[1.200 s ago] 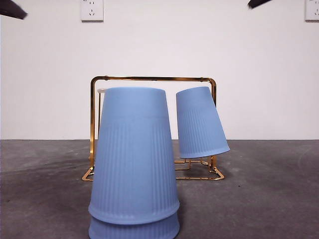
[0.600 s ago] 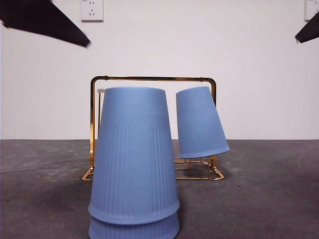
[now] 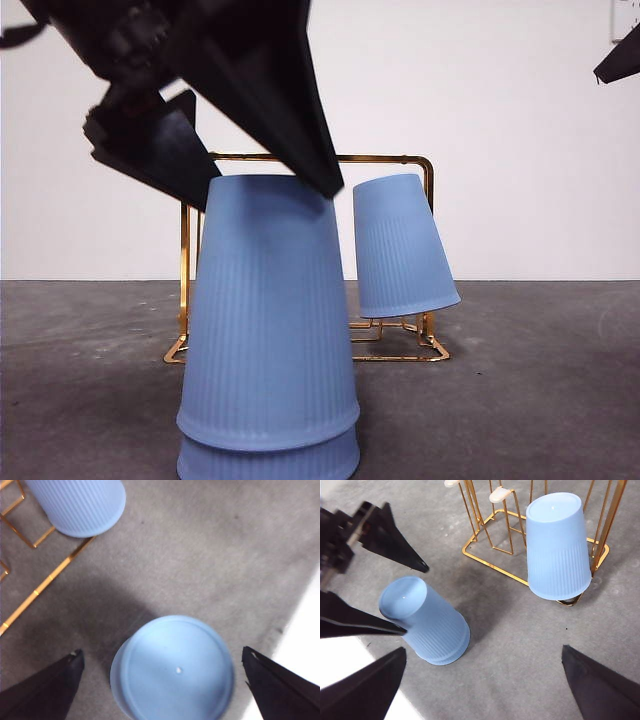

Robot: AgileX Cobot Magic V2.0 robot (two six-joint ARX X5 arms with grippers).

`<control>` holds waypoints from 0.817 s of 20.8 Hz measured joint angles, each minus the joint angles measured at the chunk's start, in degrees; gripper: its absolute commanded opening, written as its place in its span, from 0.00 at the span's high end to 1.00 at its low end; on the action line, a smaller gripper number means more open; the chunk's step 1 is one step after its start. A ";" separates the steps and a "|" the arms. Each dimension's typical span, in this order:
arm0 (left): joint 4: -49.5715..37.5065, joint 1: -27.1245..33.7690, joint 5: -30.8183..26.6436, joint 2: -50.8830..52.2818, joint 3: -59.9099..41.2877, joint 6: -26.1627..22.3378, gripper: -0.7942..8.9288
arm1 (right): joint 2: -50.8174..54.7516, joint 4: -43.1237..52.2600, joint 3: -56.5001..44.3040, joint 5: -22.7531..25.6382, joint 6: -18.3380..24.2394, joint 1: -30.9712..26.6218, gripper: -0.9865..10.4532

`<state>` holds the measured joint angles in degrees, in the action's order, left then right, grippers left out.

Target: Pick the top cup and place it on cupholder, pick up the mid cup and place it on cupholder, last pick the bottom cup and place it on cupholder.

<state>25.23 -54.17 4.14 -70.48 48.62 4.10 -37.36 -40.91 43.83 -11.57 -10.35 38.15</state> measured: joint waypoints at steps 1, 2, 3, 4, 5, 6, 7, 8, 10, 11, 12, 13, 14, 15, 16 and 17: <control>0.00 0.00 -0.07 -0.70 0.00 -0.09 0.41 | 0.00 0.00 0.00 0.00 0.00 0.00 0.49; 0.00 0.00 -0.09 -1.11 0.00 -0.09 0.41 | 0.00 0.00 0.00 0.00 0.00 0.00 0.49; 0.00 -0.02 -0.13 -1.27 0.00 -0.09 0.42 | 0.00 0.00 0.00 0.00 0.00 0.00 0.49; -0.20 -0.02 -0.13 -1.27 0.00 -0.09 0.46 | 0.00 0.00 0.00 0.00 0.00 0.00 0.49; -0.39 -0.09 -0.15 -1.25 0.02 -0.11 0.53 | 0.00 0.00 0.00 0.11 0.00 0.00 0.49; -0.37 -0.11 -0.15 -1.25 0.02 -0.09 0.56 | 0.00 0.00 0.00 0.63 0.00 0.00 0.49; -0.37 -0.13 -0.13 -1.11 0.02 -0.09 0.58 | 0.00 0.00 0.00 0.90 0.00 0.00 0.49; -0.37 -0.20 -0.13 -0.76 0.02 -0.09 0.61 | 0.00 0.00 0.00 0.92 0.00 0.00 0.49; -0.20 -0.31 -0.20 0.33 0.02 -0.11 0.68 | 0.00 0.00 0.00 1.07 0.02 0.00 0.49; -0.20 -0.31 -0.24 0.92 0.02 -0.11 0.70 | 0.00 0.00 0.00 1.05 0.02 0.00 0.49; -0.20 -0.33 -0.33 1.46 0.02 -0.11 0.70 | 0.00 0.00 0.00 1.05 0.02 0.00 0.49; -0.22 -0.33 -0.33 1.84 0.02 -0.11 0.70 | 0.00 0.00 0.00 1.05 0.02 0.00 0.49; -0.20 -0.33 -0.33 2.23 0.02 -0.11 0.70 | 0.00 0.00 0.00 1.05 0.02 0.00 0.49; -0.20 -0.33 -0.31 2.64 0.02 -0.09 0.70 | 0.00 0.00 0.00 1.05 0.02 0.00 0.49; -0.20 -0.33 -0.31 3.06 0.02 -0.09 0.70 | 0.00 0.00 0.00 1.05 0.02 0.00 0.49; -0.17 -0.33 -0.31 3.65 0.02 -0.07 0.70 | 0.00 0.00 0.00 1.05 0.02 0.00 0.49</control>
<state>25.06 -54.50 3.84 -66.83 48.64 4.03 -37.36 -40.91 43.83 -10.52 -10.33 38.15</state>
